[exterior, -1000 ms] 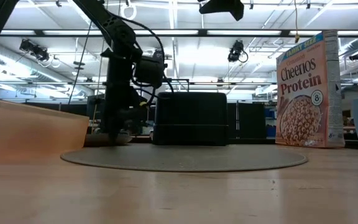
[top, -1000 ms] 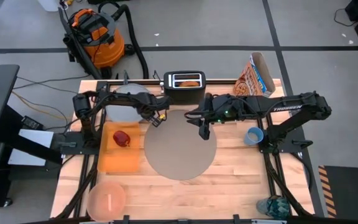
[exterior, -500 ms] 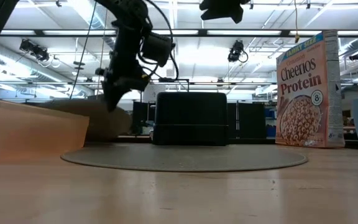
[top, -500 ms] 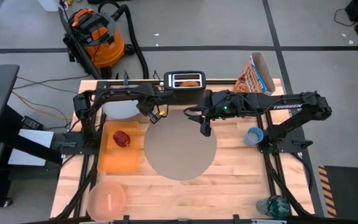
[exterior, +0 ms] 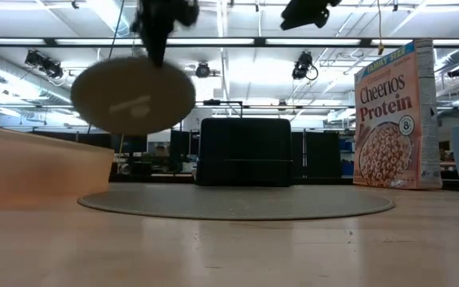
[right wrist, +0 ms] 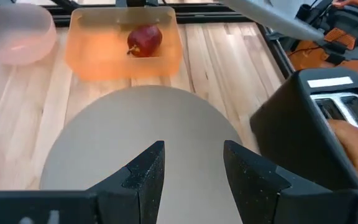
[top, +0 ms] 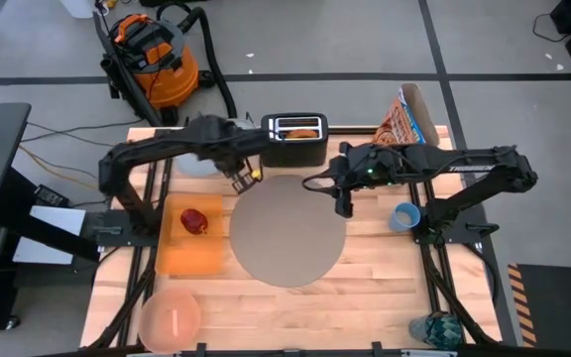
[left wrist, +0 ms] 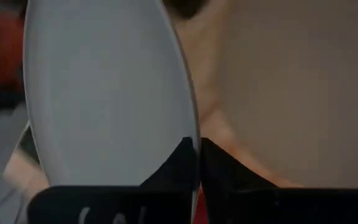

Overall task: Arrange a breakfast setting
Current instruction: Put the light blue plate onto the gray placemat

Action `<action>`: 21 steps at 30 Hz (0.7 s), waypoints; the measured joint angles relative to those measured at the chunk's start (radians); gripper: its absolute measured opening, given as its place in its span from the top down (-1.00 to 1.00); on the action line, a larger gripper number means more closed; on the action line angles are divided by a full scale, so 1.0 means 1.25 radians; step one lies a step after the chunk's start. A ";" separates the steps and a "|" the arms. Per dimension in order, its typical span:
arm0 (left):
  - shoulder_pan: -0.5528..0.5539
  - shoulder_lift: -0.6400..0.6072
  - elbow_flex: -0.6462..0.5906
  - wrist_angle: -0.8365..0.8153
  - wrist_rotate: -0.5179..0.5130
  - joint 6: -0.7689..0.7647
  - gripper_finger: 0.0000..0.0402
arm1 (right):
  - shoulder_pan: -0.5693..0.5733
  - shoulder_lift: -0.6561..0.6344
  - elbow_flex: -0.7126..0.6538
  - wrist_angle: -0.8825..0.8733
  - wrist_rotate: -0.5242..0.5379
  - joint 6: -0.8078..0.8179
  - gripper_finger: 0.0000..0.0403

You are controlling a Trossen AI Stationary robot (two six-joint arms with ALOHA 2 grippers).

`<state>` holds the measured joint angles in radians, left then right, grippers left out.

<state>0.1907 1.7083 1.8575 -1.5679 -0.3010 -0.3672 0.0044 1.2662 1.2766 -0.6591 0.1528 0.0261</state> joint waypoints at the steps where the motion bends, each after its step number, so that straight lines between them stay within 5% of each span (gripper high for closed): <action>1: -0.027 -0.010 0.019 -0.001 0.001 0.014 0.91 | -0.002 -0.011 0.000 -0.016 0.001 -0.007 0.14; 13: -0.427 -0.033 0.060 0.058 0.042 0.050 0.91 | 0.016 -0.085 0.000 -0.105 0.031 -0.104 0.15; 21: -0.638 -0.027 -0.117 0.273 -0.003 0.050 0.90 | 0.211 -0.046 0.000 -0.102 0.111 0.124 0.15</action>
<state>-0.6070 1.6748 1.7116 -1.2272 -0.3051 -0.3041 0.2682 1.2092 1.2770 -0.7865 0.2921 0.1813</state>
